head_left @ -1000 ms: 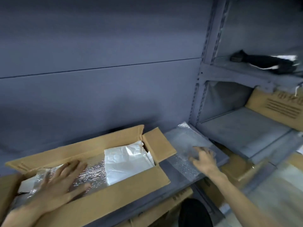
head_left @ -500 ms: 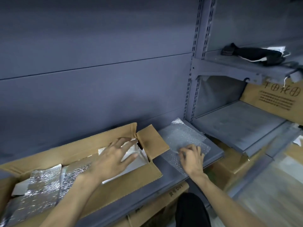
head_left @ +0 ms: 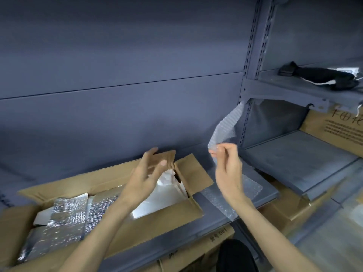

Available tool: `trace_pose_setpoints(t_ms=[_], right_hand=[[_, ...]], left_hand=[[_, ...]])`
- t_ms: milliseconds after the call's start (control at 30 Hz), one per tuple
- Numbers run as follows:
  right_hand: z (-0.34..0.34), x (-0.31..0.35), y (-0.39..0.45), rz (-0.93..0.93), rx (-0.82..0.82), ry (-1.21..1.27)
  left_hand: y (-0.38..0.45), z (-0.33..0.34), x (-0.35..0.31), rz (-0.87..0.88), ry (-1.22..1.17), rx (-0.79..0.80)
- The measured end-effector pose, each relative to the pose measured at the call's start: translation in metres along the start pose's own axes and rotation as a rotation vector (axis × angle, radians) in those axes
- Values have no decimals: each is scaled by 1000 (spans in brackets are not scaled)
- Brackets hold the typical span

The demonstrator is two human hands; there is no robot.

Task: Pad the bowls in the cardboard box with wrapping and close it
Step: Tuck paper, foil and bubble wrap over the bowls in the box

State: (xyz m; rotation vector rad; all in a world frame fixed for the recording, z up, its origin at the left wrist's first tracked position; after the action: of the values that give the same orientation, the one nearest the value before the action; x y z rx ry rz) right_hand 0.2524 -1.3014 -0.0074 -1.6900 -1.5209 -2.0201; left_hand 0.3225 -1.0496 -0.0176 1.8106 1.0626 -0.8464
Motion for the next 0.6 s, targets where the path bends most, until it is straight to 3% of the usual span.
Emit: trace_pose_setpoints(t_ms=[133, 233, 433, 600], right_hand=[[52, 46, -24, -219, 211, 90], [90, 79, -45, -364, 362, 104], [156, 128, -90, -590, 573, 83], [200, 145, -133, -707, 870, -6]], left_hand=[[-7, -50, 3, -282, -530, -140], [-17, -92, 3, -384, -700, -205], [-53, -150, 11, -362, -653, -304], [-87, -180, 18, -290, -382, -240]])
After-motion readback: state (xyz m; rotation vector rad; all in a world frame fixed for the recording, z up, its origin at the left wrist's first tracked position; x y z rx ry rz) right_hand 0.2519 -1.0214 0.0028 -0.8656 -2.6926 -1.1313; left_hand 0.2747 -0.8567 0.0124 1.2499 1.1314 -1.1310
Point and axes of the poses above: each hand's wrist, its own y-axis towards the middle knuckle, its own z-axis out of the palm, x = y × z, the point moved 6 cm from there along y, towards the middle knuckle, and after that the axes turned 4 degrees about -x, right-handed, at the moved point
